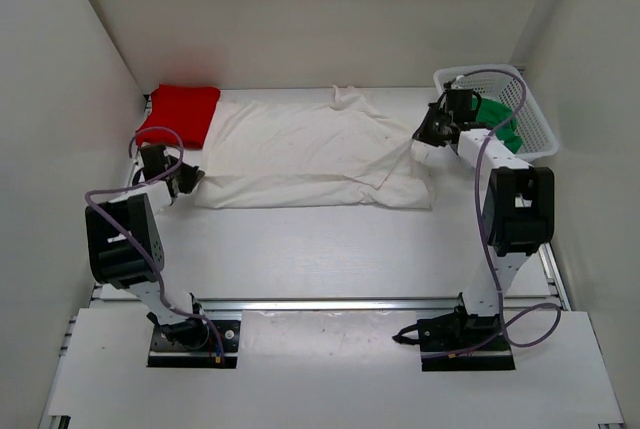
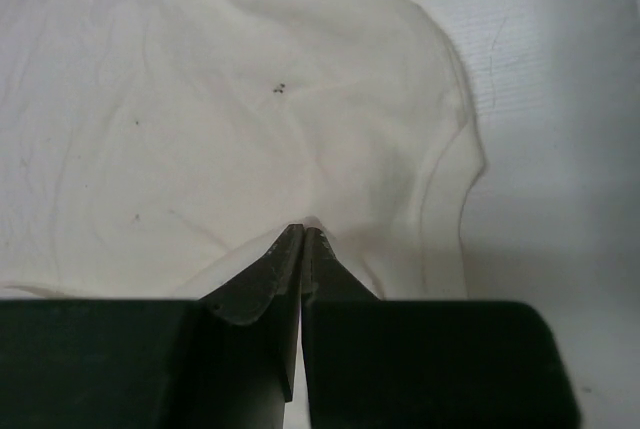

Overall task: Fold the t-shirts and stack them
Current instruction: Fold the flattened tshirt in 1/3 of the way

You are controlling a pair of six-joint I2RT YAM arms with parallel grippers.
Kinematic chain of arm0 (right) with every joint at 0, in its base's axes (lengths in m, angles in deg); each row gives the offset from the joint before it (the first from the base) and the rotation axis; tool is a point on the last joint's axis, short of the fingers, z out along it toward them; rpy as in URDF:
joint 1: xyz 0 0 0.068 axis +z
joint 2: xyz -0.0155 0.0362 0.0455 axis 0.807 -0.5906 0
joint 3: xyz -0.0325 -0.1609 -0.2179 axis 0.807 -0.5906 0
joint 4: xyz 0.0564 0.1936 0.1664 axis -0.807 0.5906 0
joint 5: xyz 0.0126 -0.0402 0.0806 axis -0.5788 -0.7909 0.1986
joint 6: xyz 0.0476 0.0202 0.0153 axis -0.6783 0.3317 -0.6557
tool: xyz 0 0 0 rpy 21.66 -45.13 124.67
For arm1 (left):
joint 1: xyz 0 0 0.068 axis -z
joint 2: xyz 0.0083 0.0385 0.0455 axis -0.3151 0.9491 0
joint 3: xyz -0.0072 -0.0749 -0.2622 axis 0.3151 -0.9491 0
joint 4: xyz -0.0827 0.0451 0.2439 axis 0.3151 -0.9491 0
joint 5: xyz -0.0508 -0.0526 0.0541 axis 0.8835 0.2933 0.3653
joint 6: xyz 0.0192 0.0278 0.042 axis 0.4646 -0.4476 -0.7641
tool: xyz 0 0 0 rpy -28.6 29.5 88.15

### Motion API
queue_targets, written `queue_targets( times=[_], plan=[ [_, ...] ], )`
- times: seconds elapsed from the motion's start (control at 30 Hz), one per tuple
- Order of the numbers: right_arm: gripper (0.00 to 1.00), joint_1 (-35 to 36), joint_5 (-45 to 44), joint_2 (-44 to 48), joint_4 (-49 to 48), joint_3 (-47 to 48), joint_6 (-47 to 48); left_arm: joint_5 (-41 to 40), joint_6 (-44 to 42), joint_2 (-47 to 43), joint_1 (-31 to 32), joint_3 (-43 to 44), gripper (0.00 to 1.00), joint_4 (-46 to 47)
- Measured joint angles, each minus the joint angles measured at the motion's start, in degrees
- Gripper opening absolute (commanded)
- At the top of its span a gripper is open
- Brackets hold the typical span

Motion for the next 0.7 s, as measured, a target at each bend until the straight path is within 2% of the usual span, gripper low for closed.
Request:
queue_targets(
  times=[0.17,0.4,0.5,0.53,0.63,0.7],
  plan=[
    [0.0,0.26,0.2,-5.99,0.66,6.84,0.94,-0.22,0.24,4.76,0.15,0.94,0.01,0.37],
    [0.0,1.33,0.17,-14.21,2.91,15.65,1.99,-0.46,-0.02,5.66,0.0,1.16,0.19,0.63],
    [0.04,2.27,-0.04,-16.83,4.26,19.28,2.45,-0.68,-0.42,5.57,-0.35,1.16,0.38,0.46],
    [0.07,2.4,-0.11,-17.25,4.55,20.06,2.6,-0.68,-0.66,5.4,-0.5,1.16,0.4,0.37],
    [0.08,2.95,-0.31,-17.81,5.35,21.7,3.43,-0.72,-0.74,3.78,-1.11,1.11,0.43,-0.2],
    [0.14,3.21,-0.46,-17.81,5.35,22.05,3.48,-1.03,-1.16,1.05,-1.22,0.5,0.45,-0.48]
  ],
)
